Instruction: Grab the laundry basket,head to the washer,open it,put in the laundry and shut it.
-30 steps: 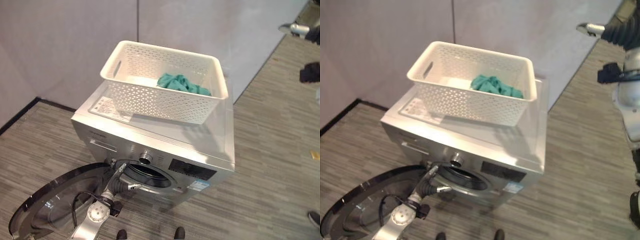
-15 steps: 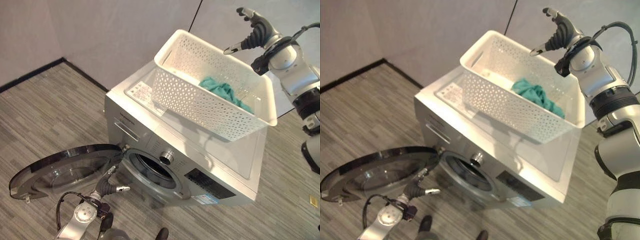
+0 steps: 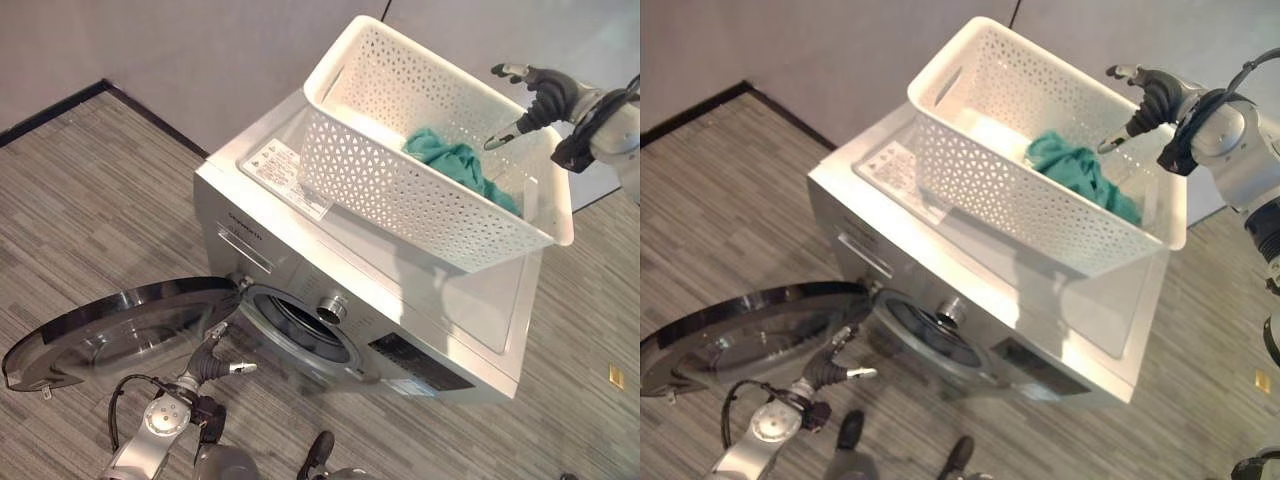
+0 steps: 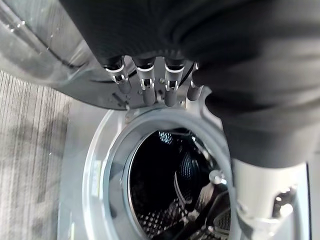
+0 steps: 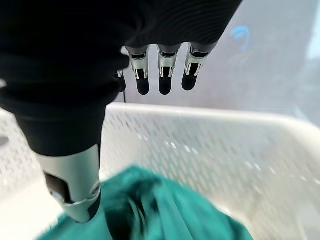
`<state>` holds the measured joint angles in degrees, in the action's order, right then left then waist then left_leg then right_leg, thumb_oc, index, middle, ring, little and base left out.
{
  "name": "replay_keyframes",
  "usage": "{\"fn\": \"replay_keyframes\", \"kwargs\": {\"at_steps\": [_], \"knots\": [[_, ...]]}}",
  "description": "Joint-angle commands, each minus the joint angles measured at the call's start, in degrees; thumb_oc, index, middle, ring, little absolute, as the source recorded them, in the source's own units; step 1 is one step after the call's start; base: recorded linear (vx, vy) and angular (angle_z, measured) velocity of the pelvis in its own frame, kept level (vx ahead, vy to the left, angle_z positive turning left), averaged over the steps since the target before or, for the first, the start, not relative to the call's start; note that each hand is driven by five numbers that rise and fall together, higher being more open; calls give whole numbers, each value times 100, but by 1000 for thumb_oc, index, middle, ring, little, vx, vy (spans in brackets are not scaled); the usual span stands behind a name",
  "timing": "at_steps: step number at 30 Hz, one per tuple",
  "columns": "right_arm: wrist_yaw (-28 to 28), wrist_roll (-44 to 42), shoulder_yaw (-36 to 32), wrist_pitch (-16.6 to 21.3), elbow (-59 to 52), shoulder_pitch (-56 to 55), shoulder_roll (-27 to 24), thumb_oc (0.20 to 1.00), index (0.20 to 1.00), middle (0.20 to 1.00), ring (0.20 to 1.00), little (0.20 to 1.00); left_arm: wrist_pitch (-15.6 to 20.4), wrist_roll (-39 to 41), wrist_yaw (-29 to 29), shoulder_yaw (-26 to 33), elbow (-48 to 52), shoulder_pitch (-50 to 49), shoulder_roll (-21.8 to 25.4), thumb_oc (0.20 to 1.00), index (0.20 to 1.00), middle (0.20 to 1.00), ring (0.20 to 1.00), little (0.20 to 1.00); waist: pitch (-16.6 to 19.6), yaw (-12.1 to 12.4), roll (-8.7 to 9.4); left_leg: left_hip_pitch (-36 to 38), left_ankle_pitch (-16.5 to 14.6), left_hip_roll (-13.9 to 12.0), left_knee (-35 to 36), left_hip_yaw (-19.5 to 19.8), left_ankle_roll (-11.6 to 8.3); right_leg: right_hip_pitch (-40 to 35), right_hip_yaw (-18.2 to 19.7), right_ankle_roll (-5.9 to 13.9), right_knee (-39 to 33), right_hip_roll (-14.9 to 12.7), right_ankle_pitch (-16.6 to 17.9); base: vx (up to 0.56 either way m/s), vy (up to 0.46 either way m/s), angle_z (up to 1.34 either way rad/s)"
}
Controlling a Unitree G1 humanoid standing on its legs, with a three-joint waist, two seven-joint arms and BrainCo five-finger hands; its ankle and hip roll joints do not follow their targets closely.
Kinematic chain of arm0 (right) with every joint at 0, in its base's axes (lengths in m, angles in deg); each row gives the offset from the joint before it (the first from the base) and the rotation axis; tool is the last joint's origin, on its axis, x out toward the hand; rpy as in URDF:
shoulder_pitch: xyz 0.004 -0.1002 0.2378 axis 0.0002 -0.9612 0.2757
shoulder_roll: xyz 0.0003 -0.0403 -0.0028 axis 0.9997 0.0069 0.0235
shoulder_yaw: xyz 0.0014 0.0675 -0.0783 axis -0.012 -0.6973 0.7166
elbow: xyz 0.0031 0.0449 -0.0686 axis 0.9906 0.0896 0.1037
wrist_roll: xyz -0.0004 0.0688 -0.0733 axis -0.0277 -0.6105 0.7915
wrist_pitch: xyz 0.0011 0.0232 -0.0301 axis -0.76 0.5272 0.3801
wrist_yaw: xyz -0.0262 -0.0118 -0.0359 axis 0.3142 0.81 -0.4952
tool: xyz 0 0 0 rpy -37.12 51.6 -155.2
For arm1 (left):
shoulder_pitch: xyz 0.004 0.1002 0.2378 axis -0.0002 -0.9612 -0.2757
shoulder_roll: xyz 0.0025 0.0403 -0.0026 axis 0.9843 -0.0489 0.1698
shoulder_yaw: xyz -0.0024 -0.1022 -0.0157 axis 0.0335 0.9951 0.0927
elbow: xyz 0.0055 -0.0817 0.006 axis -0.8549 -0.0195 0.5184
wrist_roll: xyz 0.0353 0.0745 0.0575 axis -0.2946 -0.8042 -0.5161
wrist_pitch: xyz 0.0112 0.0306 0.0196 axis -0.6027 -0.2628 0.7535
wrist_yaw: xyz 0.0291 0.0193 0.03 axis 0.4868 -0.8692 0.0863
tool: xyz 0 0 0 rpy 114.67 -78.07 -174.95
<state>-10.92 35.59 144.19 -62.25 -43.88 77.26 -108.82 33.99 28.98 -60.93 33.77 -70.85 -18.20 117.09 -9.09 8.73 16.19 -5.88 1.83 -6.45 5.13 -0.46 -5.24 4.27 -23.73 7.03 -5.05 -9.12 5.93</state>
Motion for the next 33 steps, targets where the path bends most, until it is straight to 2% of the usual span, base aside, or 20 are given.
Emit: {"fn": "replay_keyframes", "kwargs": {"at_steps": [1,11,15,17,22,23,24,31,33], "knots": [[28,100,380,-73,345,542,-487,1000,1000,1000,1000,1000,328,157,124,-30,541,215,35,1000,1000,1000,1000,1000,-149,210,-52,-43,-335,29,-92,265,301,-399,-37,181,213,42,-556,0,0,0],[83,264,247,-176,718,496,-93,1000,1000,1000,1000,1000,317,317,93,-192,626,337,46,1000,1000,1000,1000,1000,-407,355,-156,-493,-190,76,-129,416,284,-145,-144,164,137,37,-513,-16,-7,4],[-138,554,589,-268,785,616,-10,1000,1000,1000,1000,1000,305,330,82,-187,734,370,108,1000,1000,1000,1000,1000,-544,429,-160,-648,-303,22,-204,512,237,-84,-108,172,132,98,-597,36,-55,17],[-437,745,1011,-355,502,665,-33,1000,1000,1000,1000,1000,294,297,96,-191,779,370,151,1000,1000,1000,1000,1000,-662,478,-112,-781,-338,4,-335,541,231,-42,-132,163,121,114,-593,-15,-40,13],[-702,406,1106,-406,-15,374,-135,1000,1000,1000,1000,1000,304,261,91,-255,794,481,114,1000,1000,1000,1000,1000,-791,508,-76,-918,-364,-9,-432,585,227,26,-114,157,95,136,-586,-3,-19,-1],[-702,403,1097,-411,-27,364,-146,840,840,840,840,840,305,261,90,-262,792,485,117,1000,1000,1000,1000,1000,-790,513,-74,-922,-365,-9,-434,586,227,28,-115,156,94,137,-586,0,0,0],[-725,278,1066,-425,-53,282,-147,200,200,200,200,200,323,267,84,-284,776,528,79,1000,1000,1000,1000,1000,-815,520,-67,-927,-364,-11,-432,577,217,41,-113,161,79,140,-575,0,0,0],[-652,48,949,-387,-173,256,-125,200,200,200,200,200,355,333,18,-249,783,545,26,1000,1000,1000,1000,1000,-790,487,-65,-831,-370,-24,-371,491,222,53,-18,162,75,143,-551,-11,4,-1],[-571,42,877,-370,-122,300,-89,200,200,200,200,200,354,345,-7,-226,775,547,20,1000,1000,1000,1000,1000,-796,470,-45,-860,-247,27,-368,430,259,100,-75,132,77,85,-460,-42,19,-5]]}}
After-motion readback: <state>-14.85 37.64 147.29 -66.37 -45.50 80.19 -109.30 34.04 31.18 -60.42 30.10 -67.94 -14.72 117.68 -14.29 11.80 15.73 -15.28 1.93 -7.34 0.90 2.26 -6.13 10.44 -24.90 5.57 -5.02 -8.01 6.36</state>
